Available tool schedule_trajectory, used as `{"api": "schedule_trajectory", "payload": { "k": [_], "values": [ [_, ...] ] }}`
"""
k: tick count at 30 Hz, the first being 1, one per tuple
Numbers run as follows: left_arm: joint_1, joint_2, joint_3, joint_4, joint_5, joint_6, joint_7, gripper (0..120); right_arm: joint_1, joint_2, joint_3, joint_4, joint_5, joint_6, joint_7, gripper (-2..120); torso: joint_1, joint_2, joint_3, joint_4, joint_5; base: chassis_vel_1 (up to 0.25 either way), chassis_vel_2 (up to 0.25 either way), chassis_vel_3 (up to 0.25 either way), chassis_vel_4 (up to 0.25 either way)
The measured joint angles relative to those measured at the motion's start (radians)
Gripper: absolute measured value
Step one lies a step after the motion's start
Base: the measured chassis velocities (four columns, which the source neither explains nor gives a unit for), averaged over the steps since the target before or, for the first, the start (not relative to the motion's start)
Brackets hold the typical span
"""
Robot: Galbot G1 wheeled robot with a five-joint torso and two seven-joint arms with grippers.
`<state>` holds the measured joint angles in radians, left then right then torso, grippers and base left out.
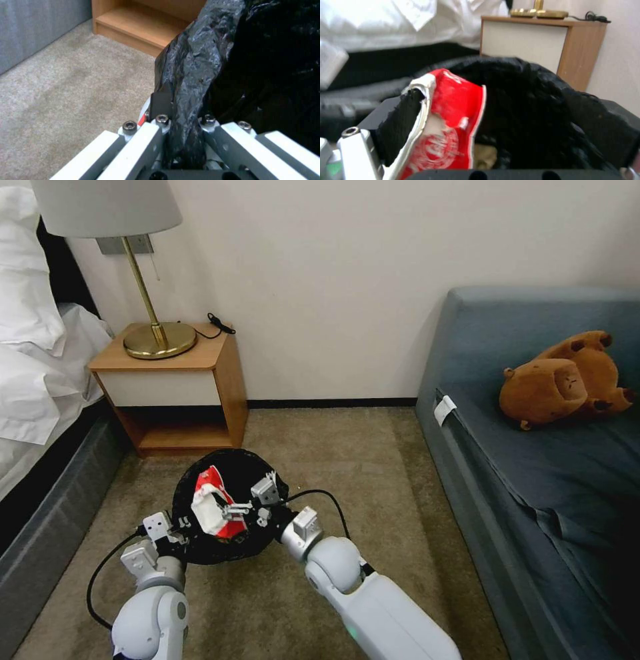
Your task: Pick up the trash bin, then pick up the garbage on the floor and place it into the trash bin.
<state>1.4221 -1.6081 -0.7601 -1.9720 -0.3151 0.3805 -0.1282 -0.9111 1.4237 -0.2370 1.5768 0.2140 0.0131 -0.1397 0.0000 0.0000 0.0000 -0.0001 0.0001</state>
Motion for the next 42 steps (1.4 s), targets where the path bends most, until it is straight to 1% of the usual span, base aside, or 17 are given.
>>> {"api": "schedule_trajectory", "payload": {
  "k": [2,3,5,6,8,12,14,15,17,18,20,23,24,29,35,41,42],
  "values": [
    [0.002,0.000,-0.005,-0.008,-0.002,0.005,-0.002,1,0.055,-0.060,-0.047,0.024,0.011,-0.050,0.024,100,0.000,0.000,0.000,0.0001,0.0002,0.000,0.000,0.000,0.000],
    [0.002,0.000,-0.005,-0.008,-0.002,0.005,-0.002,1,0.055,-0.060,-0.047,0.024,0.011,-0.050,0.024,100,0.000,0.000,0.000,0.0001,0.0002,0.000,0.000,0.000,0.000],
    [0.005,0.000,-0.007,-0.012,-0.002,0.007,-0.003,1,0.156,-0.121,-0.113,0.028,0.030,-0.091,0.043,100,0.000,0.000,0.000,0.0000,0.0002,0.000,0.000,0.000,0.000],
    [0.005,0.000,-0.007,-0.012,-0.002,0.007,-0.003,1,0.156,-0.121,-0.113,0.028,0.030,-0.091,0.043,100,0.000,0.000,0.000,0.0000,0.0002,0.000,0.000,0.000,0.000],
    [0.011,0.000,-0.005,-0.015,-0.001,0.007,-0.003,1,0.300,-0.183,-0.197,0.013,0.052,-0.155,0.028,100,0.000,0.000,0.000,0.0001,0.0001,0.000,0.000,0.000,0.000],
    [0.012,0.000,-0.002,-0.015,0.002,0.007,-0.004,1,0.381,-0.215,-0.260,0.006,0.088,-0.203,0.017,100,0.000,0.000,0.000,0.0002,0.0000,0.000,0.000,0.000,0.000],
    [0.008,0.000,-0.003,-0.013,0.005,0.011,-0.006,1,0.496,-0.256,-0.368,-0.002,0.136,-0.269,0.007,100,0.000,0.000,0.000,0.0001,0.0000,0.000,0.000,0.000,0.000],
    [0.008,0.000,-0.003,-0.013,0.005,0.011,-0.006,1,0.496,-0.256,-0.368,-0.002,0.136,-0.269,0.007,100,0.000,0.000,0.000,0.0001,0.0000,0.000,0.000,0.000,0.000],
    [0.002,0.000,-0.002,-0.009,0.007,0.014,-0.007,1,0.627,-0.270,-0.460,-0.010,0.166,-0.322,-0.019,100,0.000,0.000,0.000,0.0003,0.0001,0.000,0.000,0.000,0.000],
    [0.002,0.000,-0.002,-0.009,0.007,0.014,-0.007,1,0.627,-0.270,-0.460,-0.010,0.166,-0.322,-0.019,100,0.000,0.000,0.000,0.0003,0.0001,0.000,0.000,0.000,0.000],
    [-0.001,0.000,-0.003,-0.002,0.008,0.015,-0.008,1,0.721,-0.292,-0.535,-0.005,0.173,-0.360,-0.059,100,0.000,0.000,0.000,0.0002,-0.0003,0.000,0.000,0.000,0.000],
    [-0.003,0.000,-0.003,0.001,0.008,0.015,-0.008,1,0.746,-0.294,-0.555,-0.003,0.174,-0.375,-0.075,100,0.000,0.000,0.000,0.0001,-0.0002,0.000,0.000,0.000,0.000],
    [-0.006,0.000,-0.003,0.009,0.007,0.015,-0.007,1,0.778,-0.290,-0.571,0.002,0.174,-0.413,-0.110,100,0.000,0.000,0.000,-0.0001,-0.0001,0.000,0.000,0.000,0.000],
    [-0.009,0.000,-0.005,0.026,0.007,0.010,-0.006,1,0.835,-0.251,-0.589,0.003,0.174,-0.473,-0.158,100,0.000,0.000,0.000,0.0003,-0.0001,0.000,0.000,0.000,0.000],
    [-0.023,0.000,-0.002,0.032,0.008,0.009,-0.006,1,0.915,-0.190,-0.647,0.016,0.185,-0.583,-0.209,100,0.000,0.000,0.000,0.0001,-0.0003,0.000,0.000,0.000,0.000],
    [-0.028,0.000,0.001,0.032,0.009,0.013,-0.007,1,0.958,-0.165,-0.691,0.003,0.161,-0.590,-0.267,100,0.000,0.000,0.000,0.0001,-0.0001,0.000,0.000,0.000,0.000],
    [-0.028,0.000,0.003,0.033,0.011,0.013,-0.007,1,0.983,-0.153,-0.710,-0.013,0.135,-0.583,-0.299,100,0.000,0.000,0.000,0.0001,-0.0001,0.000,0.000,0.000,0.000]
  ]
}}
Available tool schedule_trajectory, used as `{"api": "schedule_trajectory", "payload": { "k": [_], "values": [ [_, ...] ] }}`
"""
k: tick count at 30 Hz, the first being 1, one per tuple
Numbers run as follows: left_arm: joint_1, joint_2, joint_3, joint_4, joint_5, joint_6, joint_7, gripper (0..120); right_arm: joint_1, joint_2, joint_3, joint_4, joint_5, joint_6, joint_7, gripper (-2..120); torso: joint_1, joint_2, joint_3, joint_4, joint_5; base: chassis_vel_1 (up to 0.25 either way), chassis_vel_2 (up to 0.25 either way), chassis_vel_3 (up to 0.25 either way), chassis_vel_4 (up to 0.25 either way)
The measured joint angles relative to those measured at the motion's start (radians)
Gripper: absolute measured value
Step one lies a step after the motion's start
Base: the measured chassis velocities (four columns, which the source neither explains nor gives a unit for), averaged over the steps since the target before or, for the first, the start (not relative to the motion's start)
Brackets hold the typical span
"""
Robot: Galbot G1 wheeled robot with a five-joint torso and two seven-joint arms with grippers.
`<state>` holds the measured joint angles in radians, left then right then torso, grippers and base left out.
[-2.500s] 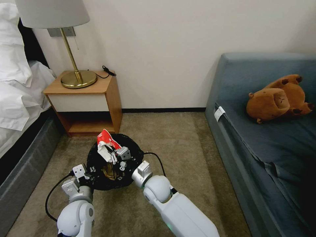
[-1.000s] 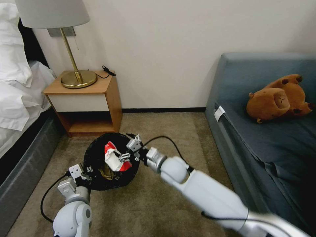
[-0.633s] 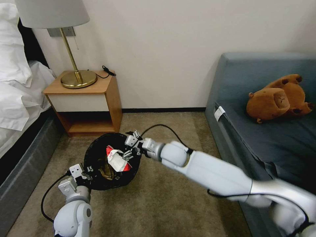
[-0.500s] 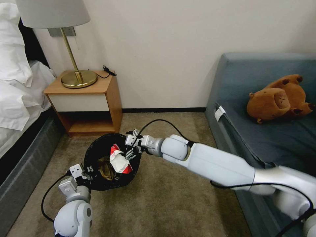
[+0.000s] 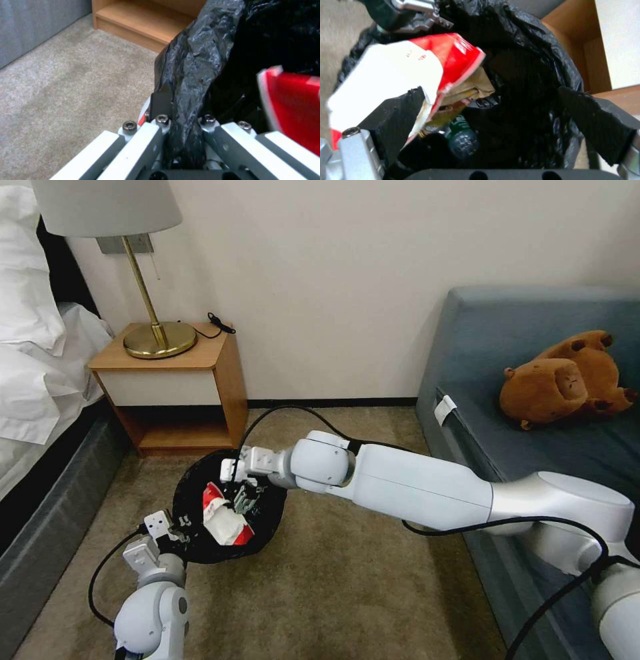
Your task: Pick up the trash bin, then pick up the garbage on the floor and place it into the trash bin.
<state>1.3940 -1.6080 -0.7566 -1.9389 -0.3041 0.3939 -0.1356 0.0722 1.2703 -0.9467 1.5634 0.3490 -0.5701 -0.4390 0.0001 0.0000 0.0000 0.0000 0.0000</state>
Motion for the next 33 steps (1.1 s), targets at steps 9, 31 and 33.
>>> {"api": "schedule_trajectory", "payload": {
  "k": [9,31,33],
  "values": [
    [0.014,0.000,0.000,-0.003,0.009,-0.006,0.001,1,0.135,0.058,-0.078,-0.091,-0.189,0.093,-0.163,100,0.000,0.000,0.000,0.0000,-0.0001,0.000,0.000,0.000,0.000],
    [0.020,0.000,-0.025,-0.003,0.000,-0.017,0.002,1,0.104,0.076,0.064,-0.074,-0.281,0.178,-0.196,100,0.000,0.000,0.000,0.0001,0.0000,0.000,0.000,0.000,0.000],
    [0.018,0.000,-0.027,-0.003,0.000,-0.016,0.002,1,0.058,0.049,0.121,-0.046,-0.181,0.152,-0.133,100,0.000,0.000,0.000,-0.0001,0.0001,0.000,0.000,0.000,0.000]
  ]
}}
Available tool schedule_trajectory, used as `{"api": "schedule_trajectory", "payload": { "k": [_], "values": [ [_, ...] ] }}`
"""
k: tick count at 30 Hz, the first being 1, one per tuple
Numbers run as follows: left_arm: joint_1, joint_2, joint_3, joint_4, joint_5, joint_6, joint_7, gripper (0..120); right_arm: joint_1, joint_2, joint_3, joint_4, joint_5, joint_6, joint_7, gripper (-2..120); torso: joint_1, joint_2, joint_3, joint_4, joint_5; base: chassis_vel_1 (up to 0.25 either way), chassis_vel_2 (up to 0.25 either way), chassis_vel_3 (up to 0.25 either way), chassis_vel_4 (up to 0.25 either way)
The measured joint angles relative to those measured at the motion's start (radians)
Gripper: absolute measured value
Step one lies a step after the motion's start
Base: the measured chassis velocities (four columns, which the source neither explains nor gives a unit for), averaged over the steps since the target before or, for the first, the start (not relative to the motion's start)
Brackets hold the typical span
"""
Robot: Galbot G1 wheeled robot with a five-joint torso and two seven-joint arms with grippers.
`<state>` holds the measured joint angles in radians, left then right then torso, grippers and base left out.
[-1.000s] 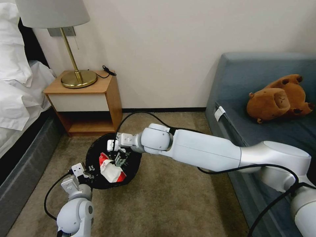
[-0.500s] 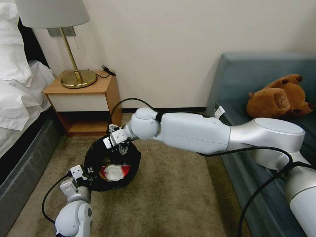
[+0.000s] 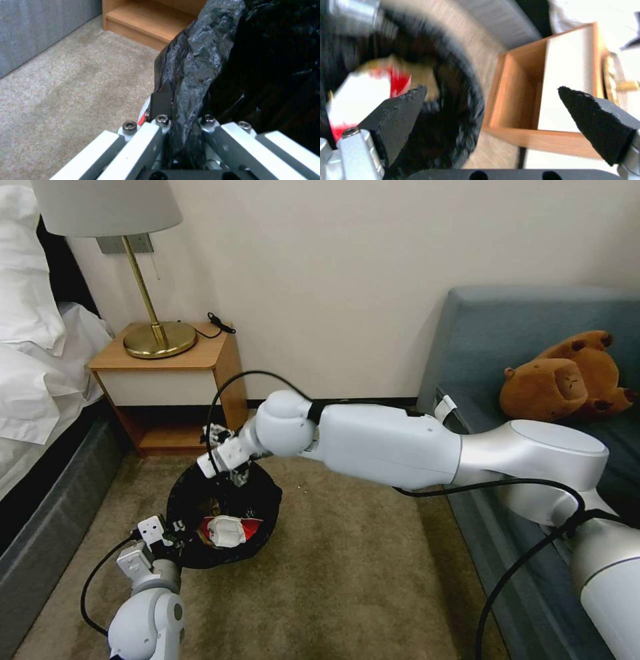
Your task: Pick up the trash bin, then pick up the garbage on the floor and place it into the trash bin.
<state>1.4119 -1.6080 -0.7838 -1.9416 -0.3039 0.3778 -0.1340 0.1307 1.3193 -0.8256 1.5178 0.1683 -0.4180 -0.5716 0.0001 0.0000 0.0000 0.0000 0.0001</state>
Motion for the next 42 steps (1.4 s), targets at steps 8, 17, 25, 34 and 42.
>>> {"api": "schedule_trajectory", "payload": {
  "k": [8,17,25,34,42],
  "values": [
    [-0.005,0.000,-0.001,0.011,0.005,0.006,-0.001,1,-0.301,-0.140,0.351,0.156,0.326,0.006,0.336,100,0.000,0.000,0.000,0.0001,0.0004,0.000,0.000,0.000,0.000],
    [0.000,0.022,-0.013,0.023,0.008,0.007,-0.001,1,-0.639,-0.223,0.738,0.298,0.390,0.102,0.537,100,0.000,0.000,0.000,0.0001,0.0002,0.000,0.000,0.000,0.000],
    [0.004,0.023,0.002,0.015,0.022,0.012,-0.003,1,-0.863,-0.194,1.014,0.422,0.380,0.114,0.641,100,0.000,0.000,0.000,-0.0001,-0.0001,0.000,0.000,0.000,0.000],
    [0.000,0.041,0.002,-0.002,-0.055,0.028,-0.015,1,-1.155,-0.112,1.157,0.469,0.334,0.326,0.597,100,0.000,0.000,0.000,0.0000,0.0000,0.000,0.000,0.000,0.000],
    [-0.023,0.070,-0.027,-0.015,-0.224,0.063,-0.084,1,-1.289,-0.056,1.183,0.450,0.247,0.416,0.556,100,0.000,0.000,0.000,0.0001,-0.0002,0.000,0.000,0.000,0.000]
  ]
}}
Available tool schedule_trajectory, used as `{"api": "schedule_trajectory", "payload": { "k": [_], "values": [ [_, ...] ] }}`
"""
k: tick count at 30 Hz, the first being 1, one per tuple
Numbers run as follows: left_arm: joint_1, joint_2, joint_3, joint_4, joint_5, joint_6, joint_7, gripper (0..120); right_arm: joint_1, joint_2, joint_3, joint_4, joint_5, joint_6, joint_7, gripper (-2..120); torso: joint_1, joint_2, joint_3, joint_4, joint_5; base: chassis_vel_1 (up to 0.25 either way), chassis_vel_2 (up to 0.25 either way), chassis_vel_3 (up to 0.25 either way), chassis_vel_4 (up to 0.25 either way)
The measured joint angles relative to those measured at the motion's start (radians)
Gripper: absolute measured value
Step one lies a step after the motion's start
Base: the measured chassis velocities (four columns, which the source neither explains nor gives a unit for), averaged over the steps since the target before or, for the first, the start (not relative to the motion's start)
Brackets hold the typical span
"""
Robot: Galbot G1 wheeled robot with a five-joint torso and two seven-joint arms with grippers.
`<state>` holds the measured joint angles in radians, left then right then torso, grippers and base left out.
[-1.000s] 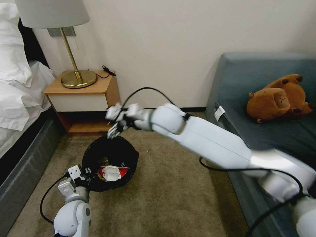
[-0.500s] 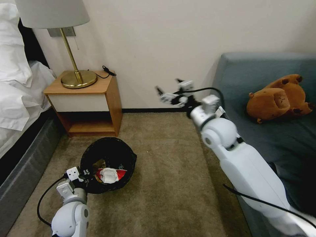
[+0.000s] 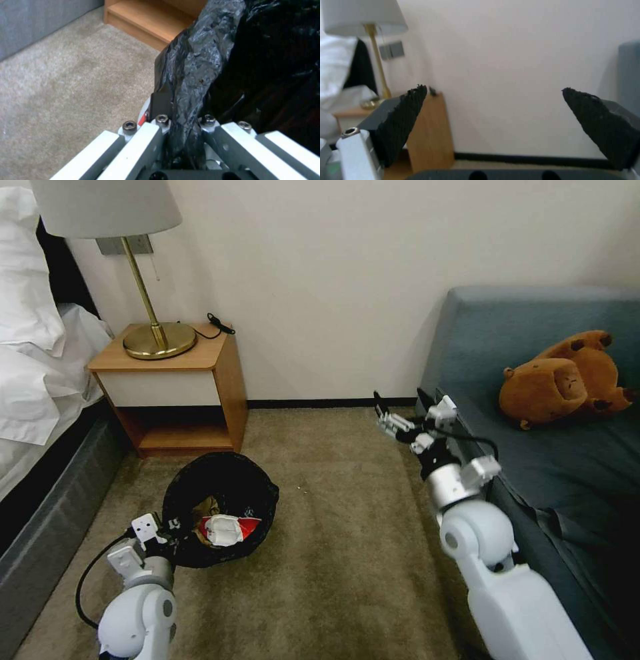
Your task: Pick up the trash bin, then pick up the garbage on the floor and place it into the trash bin.
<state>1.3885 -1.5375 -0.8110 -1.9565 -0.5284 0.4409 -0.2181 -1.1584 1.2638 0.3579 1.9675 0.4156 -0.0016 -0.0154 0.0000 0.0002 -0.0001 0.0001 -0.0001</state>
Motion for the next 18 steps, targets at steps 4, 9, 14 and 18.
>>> {"api": "schedule_trajectory", "payload": {
  "k": [4,9,14,18],
  "values": [
    [-0.035,0.024,-0.019,0.018,-0.116,0.003,-0.077,1,-0.041,0.008,0.015,-0.057,-0.092,0.067,-0.033,100,0.000,0.000,0.000,0.0000,-0.0001,0.000,0.000,0.000,0.000],
    [-0.138,0.080,-0.031,0.055,-0.339,0.026,-0.288,1,-0.095,0.012,0.042,-0.096,-0.153,0.115,-0.049,100,0.000,0.000,0.000,-0.0002,0.0001,0.000,0.000,0.000,0.000],
    [-0.202,0.107,-0.031,0.072,-0.446,0.044,-0.427,1,-0.125,0.020,0.056,-0.113,-0.195,0.156,-0.069,100,0.000,0.000,0.000,-0.0002,0.0002,0.000,0.000,0.000,0.000],
    [-0.264,0.123,-0.030,0.105,-0.536,0.070,-0.576,1,-0.140,0.033,0.051,-0.131,-0.216,0.202,-0.071,100,0.000,0.000,0.000,-0.0003,-0.0002,0.000,0.000,0.000,0.000]
  ]
}}
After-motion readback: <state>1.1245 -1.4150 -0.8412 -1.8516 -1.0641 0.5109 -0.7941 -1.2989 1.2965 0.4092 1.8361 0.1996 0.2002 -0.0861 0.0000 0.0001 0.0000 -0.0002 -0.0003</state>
